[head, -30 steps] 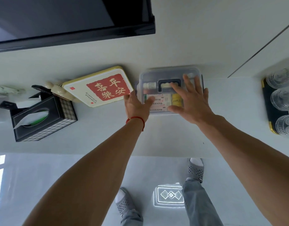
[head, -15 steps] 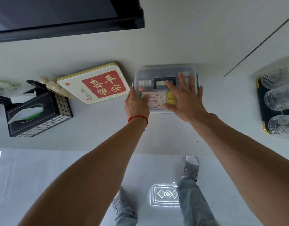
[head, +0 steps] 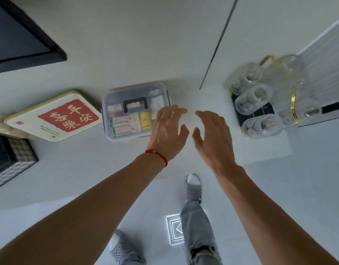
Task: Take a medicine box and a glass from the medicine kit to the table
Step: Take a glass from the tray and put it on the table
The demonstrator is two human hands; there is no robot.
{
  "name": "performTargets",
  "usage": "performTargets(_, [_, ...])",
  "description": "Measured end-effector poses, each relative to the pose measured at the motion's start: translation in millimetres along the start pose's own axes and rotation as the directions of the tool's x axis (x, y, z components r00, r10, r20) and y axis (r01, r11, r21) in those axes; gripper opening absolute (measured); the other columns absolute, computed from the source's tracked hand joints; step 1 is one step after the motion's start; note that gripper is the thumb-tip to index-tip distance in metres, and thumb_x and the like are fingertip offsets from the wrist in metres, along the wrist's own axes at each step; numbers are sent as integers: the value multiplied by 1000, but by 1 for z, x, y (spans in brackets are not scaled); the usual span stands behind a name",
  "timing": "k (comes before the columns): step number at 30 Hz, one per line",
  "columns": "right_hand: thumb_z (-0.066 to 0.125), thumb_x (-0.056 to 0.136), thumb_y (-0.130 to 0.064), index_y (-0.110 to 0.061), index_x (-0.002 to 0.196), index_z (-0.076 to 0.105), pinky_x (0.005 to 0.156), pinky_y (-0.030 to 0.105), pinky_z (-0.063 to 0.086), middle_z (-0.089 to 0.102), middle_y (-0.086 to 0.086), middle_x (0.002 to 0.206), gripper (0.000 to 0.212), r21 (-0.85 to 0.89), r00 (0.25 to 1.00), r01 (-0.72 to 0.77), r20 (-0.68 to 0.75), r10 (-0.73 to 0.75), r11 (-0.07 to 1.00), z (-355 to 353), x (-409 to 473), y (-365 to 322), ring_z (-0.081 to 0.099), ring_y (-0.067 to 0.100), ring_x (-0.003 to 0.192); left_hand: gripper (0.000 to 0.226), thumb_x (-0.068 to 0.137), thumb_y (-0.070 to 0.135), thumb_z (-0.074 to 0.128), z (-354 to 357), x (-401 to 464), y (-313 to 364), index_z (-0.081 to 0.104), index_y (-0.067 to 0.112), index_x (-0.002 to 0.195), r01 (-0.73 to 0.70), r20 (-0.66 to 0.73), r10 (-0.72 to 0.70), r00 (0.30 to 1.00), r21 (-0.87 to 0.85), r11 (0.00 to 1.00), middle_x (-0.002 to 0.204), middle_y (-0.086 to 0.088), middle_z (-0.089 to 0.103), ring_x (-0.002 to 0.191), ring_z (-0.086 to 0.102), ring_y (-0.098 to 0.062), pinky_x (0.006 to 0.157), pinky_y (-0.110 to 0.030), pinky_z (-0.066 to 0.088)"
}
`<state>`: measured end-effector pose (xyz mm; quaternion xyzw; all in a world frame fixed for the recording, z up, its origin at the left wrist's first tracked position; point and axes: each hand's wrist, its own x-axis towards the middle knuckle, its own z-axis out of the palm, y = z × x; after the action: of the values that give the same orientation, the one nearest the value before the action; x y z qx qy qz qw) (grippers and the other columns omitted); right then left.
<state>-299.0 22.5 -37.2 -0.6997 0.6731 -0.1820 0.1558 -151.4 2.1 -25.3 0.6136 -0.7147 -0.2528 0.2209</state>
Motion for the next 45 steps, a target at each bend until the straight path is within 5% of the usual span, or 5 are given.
performTargets(12, [76, 82, -26, -8, 141, 50, 103, 49, 46, 51, 18, 136, 67, -170, 959, -282, -67, 275, 944, -75, 0, 136, 46, 38, 128, 36, 93, 25, 60, 85, 45, 114, 65, 7, 123, 830, 668, -495, 556, -484, 278, 125, -12, 63, 118, 57, -27, 96, -42, 55])
performTargets(28, [79, 84, -19, -8, 139, 51, 95, 48, 56, 52, 23, 134, 62, -366, 945, -194, 181, 274, 910, -113, 9, 139, 51, 40, 124, 27, 88, 22, 66, 63, 53, 139, 66, 10, 112, 867, 725, -500, 474, -284, 410, 111, -10, 62, 100, 63, -26, 83, -38, 59])
performTargets(33, [77, 84, -27, -19, 142, 49, 105, 37, 41, 49, 12, 139, 64, 51, 896, -444, 26, 443, 895, -162, -45, 98, 46, 31, 128, 55, 75, 36, 82, 25, 30, 171, 60, 14, 120, 932, 828, -447, 338, -227, 283, 123, -16, 55, 100, 71, -32, 79, -35, 62])
performTargets(37, [81, 84, -32, -34, 140, 48, 94, 26, 52, 53, -9, 128, 65, 631, 691, -569, 18, 723, 528, -210, -98, 41, 54, 9, 114, 65, 66, 45, 86, -14, 7, 210, 60, 12, 116, 927, 915, -205, 346, -299, 228, 126, -21, 63, 109, 69, -36, 95, -47, 57])
performTargets(45, [82, 83, -17, -38, 147, 40, 89, 28, 60, 52, -5, 138, 79, 858, 589, -411, -9, 808, 309, -267, -213, -68, 58, 8, 120, 56, 75, 29, 85, -85, -60, 268, 64, 15, 126, 591, 865, 217, 453, -474, 653, 120, -8, 72, 113, 69, -27, 93, -44, 57])
